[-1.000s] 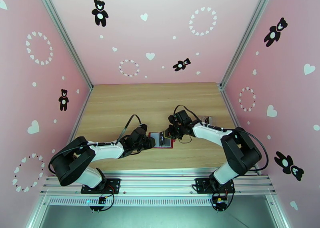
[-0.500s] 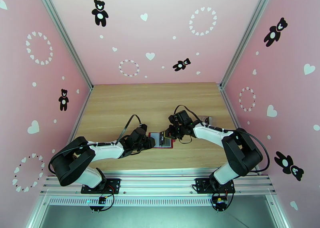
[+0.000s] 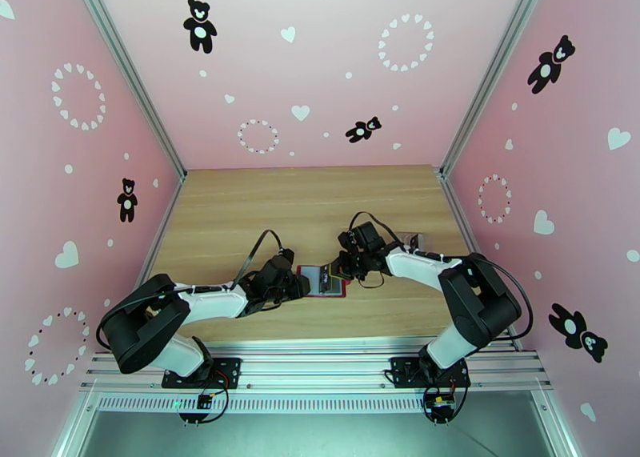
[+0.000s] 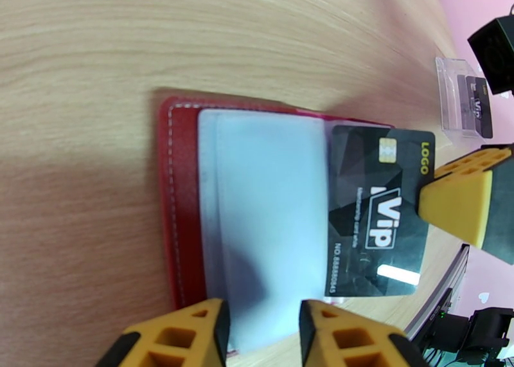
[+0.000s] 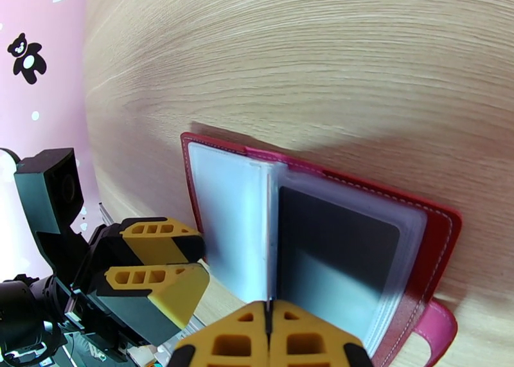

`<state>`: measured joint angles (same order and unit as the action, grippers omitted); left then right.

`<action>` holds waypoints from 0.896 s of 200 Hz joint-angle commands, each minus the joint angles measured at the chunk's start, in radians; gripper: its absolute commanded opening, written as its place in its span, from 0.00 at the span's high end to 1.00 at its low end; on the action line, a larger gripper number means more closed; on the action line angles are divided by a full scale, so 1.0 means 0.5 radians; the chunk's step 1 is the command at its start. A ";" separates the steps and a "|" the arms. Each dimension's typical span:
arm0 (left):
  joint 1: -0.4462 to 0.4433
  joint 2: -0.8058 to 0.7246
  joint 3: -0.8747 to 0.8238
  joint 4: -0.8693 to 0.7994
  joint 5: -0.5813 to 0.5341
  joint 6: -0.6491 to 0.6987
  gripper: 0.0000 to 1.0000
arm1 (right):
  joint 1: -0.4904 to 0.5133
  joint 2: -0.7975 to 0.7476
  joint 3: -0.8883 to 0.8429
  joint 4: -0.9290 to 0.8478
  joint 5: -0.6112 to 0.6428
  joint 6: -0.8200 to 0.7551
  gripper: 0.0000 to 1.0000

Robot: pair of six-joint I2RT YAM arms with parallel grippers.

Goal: Put the credit cards into the card holder

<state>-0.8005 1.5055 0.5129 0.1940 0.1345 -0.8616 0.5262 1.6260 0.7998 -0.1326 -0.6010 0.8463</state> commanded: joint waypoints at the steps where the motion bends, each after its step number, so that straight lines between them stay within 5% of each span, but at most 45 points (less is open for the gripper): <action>1: 0.009 -0.021 -0.018 -0.068 0.011 0.004 0.65 | -0.004 0.049 -0.043 0.085 -0.065 0.038 1.00; 179: 0.004 -0.011 -0.024 -0.047 0.009 -0.002 0.65 | -0.012 0.086 -0.139 0.156 -0.074 0.035 1.00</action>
<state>-0.8009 1.4887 0.5129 0.1665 0.1345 -0.8616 0.5220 1.6417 0.7528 -0.0475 -0.6388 0.8753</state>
